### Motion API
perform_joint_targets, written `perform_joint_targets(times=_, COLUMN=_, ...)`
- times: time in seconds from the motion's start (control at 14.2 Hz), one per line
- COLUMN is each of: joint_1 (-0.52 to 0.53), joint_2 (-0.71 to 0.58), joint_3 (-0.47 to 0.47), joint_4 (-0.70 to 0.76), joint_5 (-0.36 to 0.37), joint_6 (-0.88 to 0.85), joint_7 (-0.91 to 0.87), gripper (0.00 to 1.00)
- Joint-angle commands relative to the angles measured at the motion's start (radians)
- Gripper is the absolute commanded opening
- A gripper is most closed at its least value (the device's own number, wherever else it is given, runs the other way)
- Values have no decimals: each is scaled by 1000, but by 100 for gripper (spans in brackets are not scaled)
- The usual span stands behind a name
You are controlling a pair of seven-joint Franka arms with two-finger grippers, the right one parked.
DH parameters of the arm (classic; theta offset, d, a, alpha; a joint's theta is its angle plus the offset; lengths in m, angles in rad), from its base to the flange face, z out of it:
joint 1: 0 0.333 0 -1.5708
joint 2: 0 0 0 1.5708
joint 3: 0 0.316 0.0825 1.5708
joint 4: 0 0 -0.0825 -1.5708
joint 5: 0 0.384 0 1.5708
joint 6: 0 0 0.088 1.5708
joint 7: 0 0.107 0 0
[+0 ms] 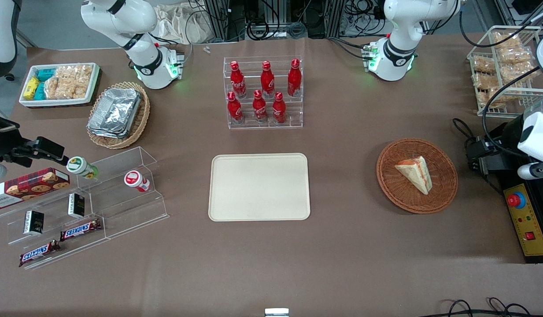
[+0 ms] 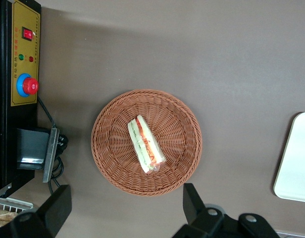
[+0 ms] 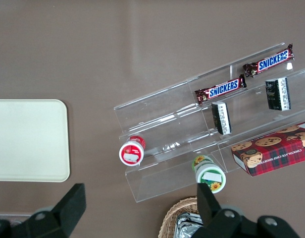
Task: Place sandwich from basket to tray
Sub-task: 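Move the left gripper toward the wicker basket holding the sandwich, then lower the open left gripper around the wrapped sandwich in the basket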
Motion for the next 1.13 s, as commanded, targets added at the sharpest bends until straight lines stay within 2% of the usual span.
perform_joint_targets(times=0.0, joint_1=-11, joint_2=23, joint_3=9, joint_4=33, joint_5=18, joint_6=-6, joint_7=-20, gripper=100)
perform_joint_targets(times=0.21, joint_1=-6, joint_2=41, joint_3=11, joint_4=28, joint_5=16, joint_6=-18, joint_7=-34, gripper=100)
perform_joint_targets(times=0.28, joint_1=-8, joint_2=40, joint_3=12, joint_4=-2, joint_5=1, joint_6=-22, joint_7=-80, gripper=99)
perform_joint_targets(times=0.42, joint_1=-3, joint_2=29, joint_3=15, joint_4=-73, joint_5=-91, joint_6=36, joint_7=-280, gripper=98)
perform_joint_targets(times=0.63, joint_1=-5, joint_2=20, joint_3=18, joint_4=-175, joint_5=-96, joint_6=139, joint_7=-427, gripper=99)
perform_joint_targets(times=0.92, joint_1=-5, joint_2=-63, joint_3=52, joint_4=-545, joint_5=-89, joint_6=505, joint_7=-447, gripper=99)
perform_joint_targets(times=1.06, joint_1=-5, joint_2=-71, joint_3=57, joint_4=-660, joint_5=-89, joint_6=629, joint_7=-452, gripper=99)
